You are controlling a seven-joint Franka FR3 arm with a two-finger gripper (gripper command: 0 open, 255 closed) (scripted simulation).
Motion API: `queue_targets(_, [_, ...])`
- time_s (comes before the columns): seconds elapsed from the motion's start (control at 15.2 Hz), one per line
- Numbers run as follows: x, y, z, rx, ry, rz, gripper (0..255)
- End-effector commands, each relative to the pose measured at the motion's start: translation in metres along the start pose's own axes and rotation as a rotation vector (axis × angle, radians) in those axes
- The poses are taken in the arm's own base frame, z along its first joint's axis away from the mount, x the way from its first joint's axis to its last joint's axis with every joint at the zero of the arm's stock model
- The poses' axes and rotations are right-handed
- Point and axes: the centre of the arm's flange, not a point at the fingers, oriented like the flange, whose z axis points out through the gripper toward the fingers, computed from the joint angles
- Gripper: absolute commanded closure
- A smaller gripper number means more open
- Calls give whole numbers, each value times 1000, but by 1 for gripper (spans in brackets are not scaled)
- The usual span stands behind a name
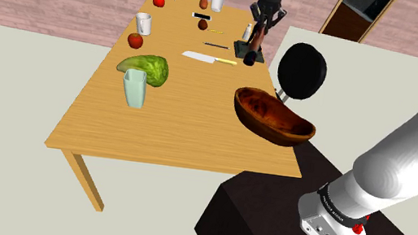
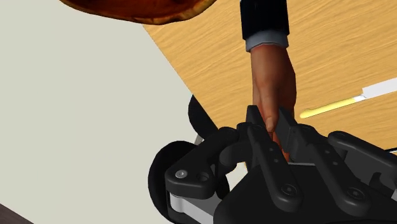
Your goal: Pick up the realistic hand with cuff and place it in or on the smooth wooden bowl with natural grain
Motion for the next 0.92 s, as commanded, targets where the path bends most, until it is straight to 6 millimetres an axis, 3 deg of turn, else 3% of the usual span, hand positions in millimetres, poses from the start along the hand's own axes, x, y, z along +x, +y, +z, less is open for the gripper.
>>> queue_targets(0.0, [-13, 20, -2, 0, 1, 0, 255])
queue_targets(0.86, [-97, 169, -16, 0, 1, 0, 255])
